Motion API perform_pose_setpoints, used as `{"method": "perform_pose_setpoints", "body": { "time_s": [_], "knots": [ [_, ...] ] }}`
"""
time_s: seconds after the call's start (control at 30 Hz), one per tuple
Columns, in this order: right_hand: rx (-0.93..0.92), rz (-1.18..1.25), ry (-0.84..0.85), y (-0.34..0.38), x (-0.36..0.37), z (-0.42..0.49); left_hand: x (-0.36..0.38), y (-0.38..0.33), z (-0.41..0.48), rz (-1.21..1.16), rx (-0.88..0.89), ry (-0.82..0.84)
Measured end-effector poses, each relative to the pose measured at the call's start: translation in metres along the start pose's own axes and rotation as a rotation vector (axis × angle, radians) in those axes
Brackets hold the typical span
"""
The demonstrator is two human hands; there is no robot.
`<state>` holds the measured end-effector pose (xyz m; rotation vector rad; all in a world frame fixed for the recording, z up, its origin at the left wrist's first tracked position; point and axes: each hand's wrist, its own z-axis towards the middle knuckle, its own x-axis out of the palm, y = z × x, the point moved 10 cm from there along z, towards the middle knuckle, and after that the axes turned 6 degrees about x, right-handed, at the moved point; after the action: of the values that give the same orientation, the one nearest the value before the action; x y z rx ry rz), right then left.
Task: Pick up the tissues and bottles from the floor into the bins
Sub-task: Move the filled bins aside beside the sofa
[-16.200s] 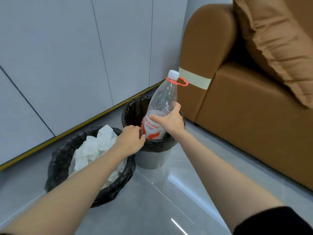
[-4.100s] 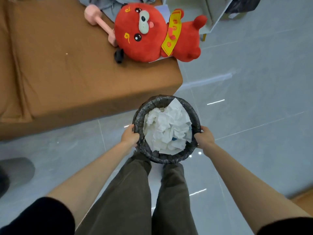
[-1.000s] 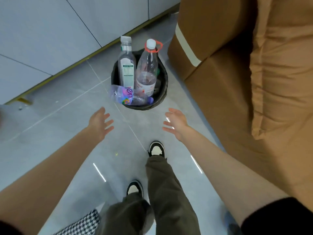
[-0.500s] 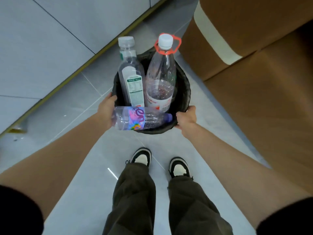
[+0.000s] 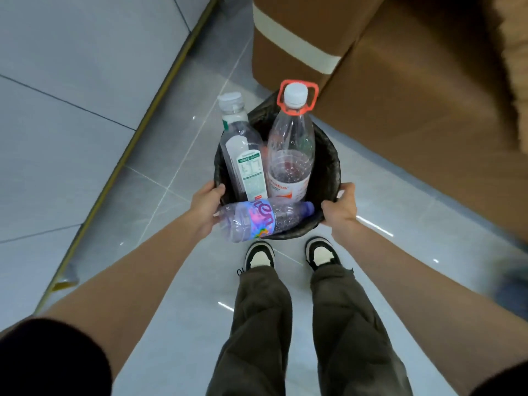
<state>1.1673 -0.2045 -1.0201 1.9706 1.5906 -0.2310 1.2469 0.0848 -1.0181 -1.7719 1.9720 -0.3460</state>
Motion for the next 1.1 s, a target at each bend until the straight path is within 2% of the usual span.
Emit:
{"method": "perform_pose_setpoints", "body": {
  "time_s": [0.17, 0.43, 0.77, 0.93, 1.1],
  "knots": [
    [0.071, 0.083, -0.071, -0.056, -0.063, -0.022, 0.042, 0.014, -0.045, 0.11, -0.001, 0.106],
    [0.213, 0.348, -0.127, -0.163, -0.153, -0.037, 0.131, 0.049, -0.108, 0.269, 0.036, 0.215],
    [0.253, 0.534, -0.198, -0.314, -0.323, 0.005, 0.335, 0.132, -0.19, 0.406, 0.126, 0.356],
    [0.269, 0.615, -0.1, -0.381, -0.387, 0.037, 0.421, 0.196, -0.212, 0.453, 0.114, 0.368],
    [0.295, 0.717, -0.015, -0.427, -0.431, 0.075, 0.494, 0.229, -0.219, 0.525, 0.157, 0.437]
  ]
}}
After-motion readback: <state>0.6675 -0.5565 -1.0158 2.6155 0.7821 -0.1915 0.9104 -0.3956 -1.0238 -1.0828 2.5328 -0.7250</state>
